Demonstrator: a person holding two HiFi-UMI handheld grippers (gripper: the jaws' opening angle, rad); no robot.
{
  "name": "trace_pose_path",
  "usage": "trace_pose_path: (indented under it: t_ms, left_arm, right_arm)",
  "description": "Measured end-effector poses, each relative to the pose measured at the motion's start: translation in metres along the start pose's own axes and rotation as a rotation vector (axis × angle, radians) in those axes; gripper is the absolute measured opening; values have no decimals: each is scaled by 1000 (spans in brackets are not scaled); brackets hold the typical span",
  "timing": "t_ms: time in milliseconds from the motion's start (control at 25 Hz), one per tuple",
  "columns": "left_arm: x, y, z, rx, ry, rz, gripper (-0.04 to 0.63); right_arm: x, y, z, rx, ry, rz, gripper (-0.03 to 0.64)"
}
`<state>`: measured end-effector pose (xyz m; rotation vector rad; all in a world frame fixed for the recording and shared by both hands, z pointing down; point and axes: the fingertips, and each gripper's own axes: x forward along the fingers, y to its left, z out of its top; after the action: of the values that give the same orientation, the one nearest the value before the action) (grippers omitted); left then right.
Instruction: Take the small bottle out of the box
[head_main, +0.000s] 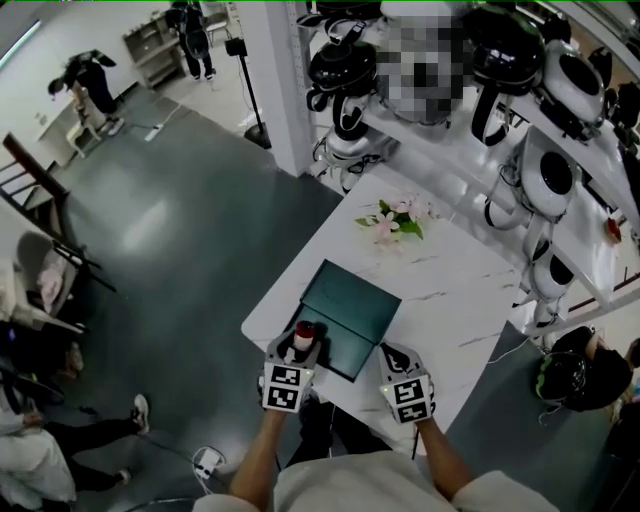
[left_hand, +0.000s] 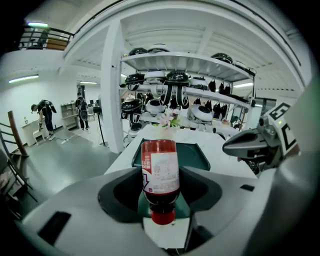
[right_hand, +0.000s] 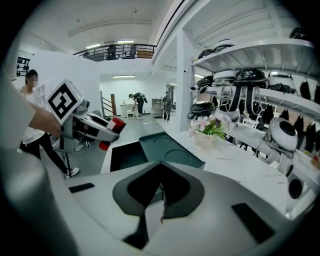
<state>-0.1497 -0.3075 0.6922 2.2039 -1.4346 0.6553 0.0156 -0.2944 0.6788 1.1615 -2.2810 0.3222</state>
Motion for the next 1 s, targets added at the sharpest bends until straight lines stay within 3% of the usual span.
trace_pose_path:
  t_ms: [400,1000]
  left_arm:
    - [-61,-3,10,-57,-163,36,233]
    - [-118,7,82,18,-322,78,233]
  right_arm:
    - [-10,13,22,3,-50,21,21]
    - [-45,9,104,-44,-228,-45,21]
